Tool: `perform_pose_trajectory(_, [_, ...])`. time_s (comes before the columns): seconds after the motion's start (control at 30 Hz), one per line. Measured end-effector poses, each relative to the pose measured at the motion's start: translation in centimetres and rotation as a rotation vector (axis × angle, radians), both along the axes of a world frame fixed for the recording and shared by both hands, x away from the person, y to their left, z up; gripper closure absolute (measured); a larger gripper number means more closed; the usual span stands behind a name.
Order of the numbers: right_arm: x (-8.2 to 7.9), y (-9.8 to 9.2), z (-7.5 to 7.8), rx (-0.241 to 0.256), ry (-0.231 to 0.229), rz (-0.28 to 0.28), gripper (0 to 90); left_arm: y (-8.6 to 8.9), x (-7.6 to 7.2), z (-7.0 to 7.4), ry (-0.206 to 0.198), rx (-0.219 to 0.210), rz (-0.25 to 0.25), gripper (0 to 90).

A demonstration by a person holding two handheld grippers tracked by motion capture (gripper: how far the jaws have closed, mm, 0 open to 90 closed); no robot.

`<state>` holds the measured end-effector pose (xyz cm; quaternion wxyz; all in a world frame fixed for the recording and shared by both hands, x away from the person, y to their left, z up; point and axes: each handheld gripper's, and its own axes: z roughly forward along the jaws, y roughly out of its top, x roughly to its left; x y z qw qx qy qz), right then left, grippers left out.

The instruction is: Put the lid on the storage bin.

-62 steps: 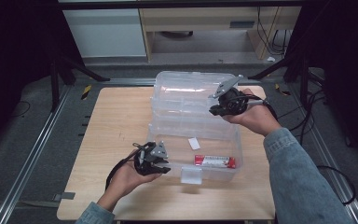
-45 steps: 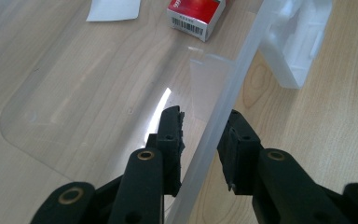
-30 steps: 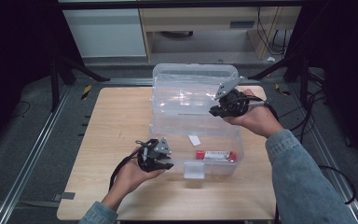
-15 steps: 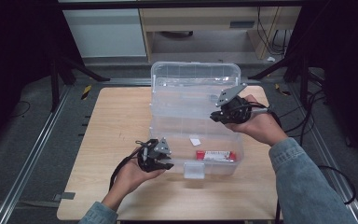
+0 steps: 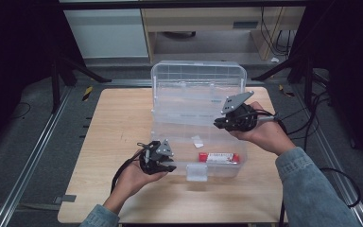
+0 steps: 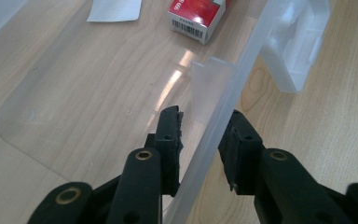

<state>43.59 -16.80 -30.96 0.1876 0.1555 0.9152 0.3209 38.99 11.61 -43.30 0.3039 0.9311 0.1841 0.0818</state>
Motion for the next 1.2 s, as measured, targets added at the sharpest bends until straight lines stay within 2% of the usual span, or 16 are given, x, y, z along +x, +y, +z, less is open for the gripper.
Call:
perform_pose_trajectory(0.17, [-0.3,-0.3,-0.2,0.022,0.008,-0.004,84.3,0.0,0.0,0.0,0.0,0.0,0.0,68.8])
perform_pose_trajectory(0.47, [-0.6,-0.3,-0.3,0.014,0.01,0.003,84.5,0.0,0.0,0.0,-0.001,0.001,0.0,68.4])
perform_pose_trajectory(0.77, [-1.6,-0.5,-0.9,0.026,0.014,0.014,84.6,-0.2,-0.5,0.1,-0.04,0.021,0.013,65.6])
perform_pose_trajectory(0.83, [-1.8,-0.6,-1.0,0.03,0.01,0.018,84.5,0.0,-0.6,0.2,-0.043,0.008,0.014,65.0])
perform_pose_trajectory(0.87, [-1.9,-0.6,-1.1,0.031,0.01,0.018,84.4,0.3,-0.7,0.5,-0.048,-0.02,0.036,59.9])
perform_pose_trajectory(0.97, [-2.0,-0.7,-1.2,0.034,0.011,0.023,84.2,0.9,-1.0,1.3,-0.049,-0.045,0.054,50.6])
perform_pose_trajectory(1.13, [-2.0,-0.7,-1.2,0.036,0.01,0.021,84.0,2.6,-2.1,3.4,-0.036,-0.159,0.085,42.9])
perform_pose_trajectory(1.2, [-2.0,-0.7,-1.2,0.037,0.011,0.02,84.0,3.3,-2.5,4.5,-0.037,-0.188,0.099,41.8])
